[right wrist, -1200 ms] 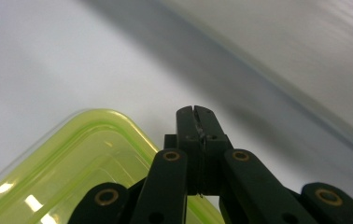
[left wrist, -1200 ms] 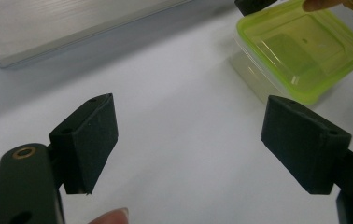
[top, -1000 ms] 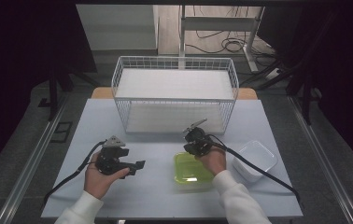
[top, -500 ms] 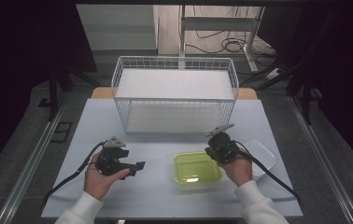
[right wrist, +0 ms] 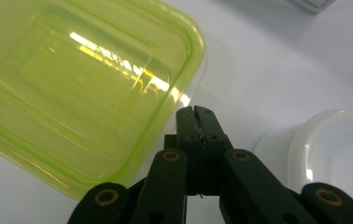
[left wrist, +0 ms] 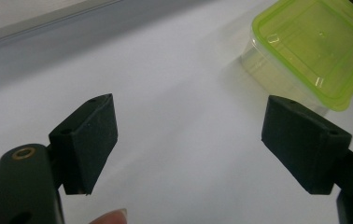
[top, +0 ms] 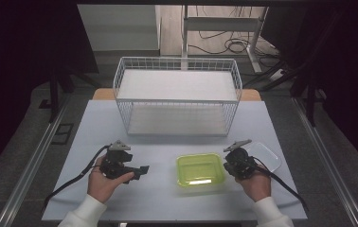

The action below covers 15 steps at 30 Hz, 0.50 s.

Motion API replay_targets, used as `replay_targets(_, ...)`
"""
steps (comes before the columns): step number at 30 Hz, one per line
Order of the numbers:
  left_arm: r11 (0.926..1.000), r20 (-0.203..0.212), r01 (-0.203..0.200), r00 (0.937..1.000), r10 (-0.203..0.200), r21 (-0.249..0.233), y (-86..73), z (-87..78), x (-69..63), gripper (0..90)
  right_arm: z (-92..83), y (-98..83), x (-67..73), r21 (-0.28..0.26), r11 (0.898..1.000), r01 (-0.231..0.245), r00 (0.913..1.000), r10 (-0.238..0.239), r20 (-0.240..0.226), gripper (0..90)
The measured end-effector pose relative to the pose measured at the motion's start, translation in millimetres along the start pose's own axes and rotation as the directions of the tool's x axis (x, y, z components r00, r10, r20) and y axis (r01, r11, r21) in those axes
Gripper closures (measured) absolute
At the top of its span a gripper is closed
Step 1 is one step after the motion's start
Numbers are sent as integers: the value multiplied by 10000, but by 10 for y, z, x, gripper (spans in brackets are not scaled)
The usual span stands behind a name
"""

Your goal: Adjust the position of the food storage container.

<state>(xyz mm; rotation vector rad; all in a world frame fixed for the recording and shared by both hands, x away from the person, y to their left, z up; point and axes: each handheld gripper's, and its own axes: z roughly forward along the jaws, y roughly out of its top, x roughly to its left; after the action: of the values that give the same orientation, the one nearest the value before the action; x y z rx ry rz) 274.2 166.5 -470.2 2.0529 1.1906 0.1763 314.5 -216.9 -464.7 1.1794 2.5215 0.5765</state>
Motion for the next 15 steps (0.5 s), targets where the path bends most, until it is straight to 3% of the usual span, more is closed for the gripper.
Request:
replay_targets(5, 10000, -31, 38, 10000, -38, -58, -6, -13, -6, 182, 52, -7, 18, 220, 9997, 53, 9997, -59, 237, 888)
replay_targets(11, 10000, -44, 55, 10000, -55, -23, -9, -6, -12, 182, 112, -8, 107, 380, 9992, 147, 9997, -140, -182, 888)
replay_targets(15, 10000, -29, 77, 10000, -77, -41, -9, -4, -14, 182, 119, 1, 125, 319, 9994, 126, 9997, -120, -189, 888)
